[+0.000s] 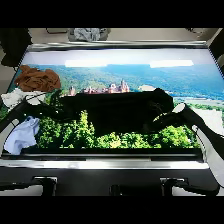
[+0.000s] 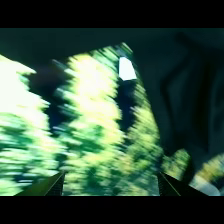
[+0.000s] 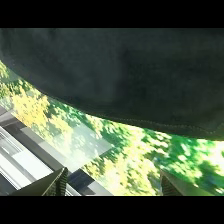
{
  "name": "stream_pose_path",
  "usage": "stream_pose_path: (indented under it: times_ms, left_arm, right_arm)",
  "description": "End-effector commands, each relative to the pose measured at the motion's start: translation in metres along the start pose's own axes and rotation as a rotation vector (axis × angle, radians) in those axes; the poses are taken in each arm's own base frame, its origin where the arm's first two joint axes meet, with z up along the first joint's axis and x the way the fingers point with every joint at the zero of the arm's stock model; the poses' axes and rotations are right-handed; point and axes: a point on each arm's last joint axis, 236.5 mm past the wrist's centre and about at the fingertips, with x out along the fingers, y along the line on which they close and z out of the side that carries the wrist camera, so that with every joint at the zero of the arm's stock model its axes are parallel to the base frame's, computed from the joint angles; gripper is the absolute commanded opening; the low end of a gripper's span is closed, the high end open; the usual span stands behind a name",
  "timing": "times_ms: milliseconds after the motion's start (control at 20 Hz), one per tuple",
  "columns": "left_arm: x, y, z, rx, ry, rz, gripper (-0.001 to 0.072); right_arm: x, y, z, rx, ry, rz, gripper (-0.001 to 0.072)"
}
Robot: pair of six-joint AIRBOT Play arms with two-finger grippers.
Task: Fold the shirts.
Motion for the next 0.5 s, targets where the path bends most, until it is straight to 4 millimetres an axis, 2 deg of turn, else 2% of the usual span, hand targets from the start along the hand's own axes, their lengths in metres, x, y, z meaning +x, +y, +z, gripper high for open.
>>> stream_pose_path:
  times_ms: [0, 100, 250, 350, 450]
  left_arm:
    - [0.020, -0.028, -0.022, 0.017, 0.062, -0.066, 0.0720]
    - [0.029, -0.046, -0.027, 0.041, 0.079, -0.093, 0.0720]
    - [0.047, -0.072, -0.040, 0.107, 0.113, -0.102, 0.0720]
    - [0.058, -0.087, -0.051, 0.149, 0.144, -0.103, 0.0720]
    - [0.066, -0.097, -0.054, 0.178, 0.140, -0.102, 0.0720]
  right_arm:
    - [-0.006, 0.000, 0.003, -0.042, -0.018, -0.011, 0.0701]
    - [-0.026, -0.004, 0.013, -0.045, -0.065, -0.025, 0.0702]
    - [-0.077, -0.031, 0.029, 0.016, -0.180, -0.055, 0.0702]
    - [-0.105, -0.055, 0.029, 0.082, -0.242, -0.072, 0.0702]
    - [-0.117, -0.070, 0.020, 0.133, -0.258, -0.073, 0.0701]
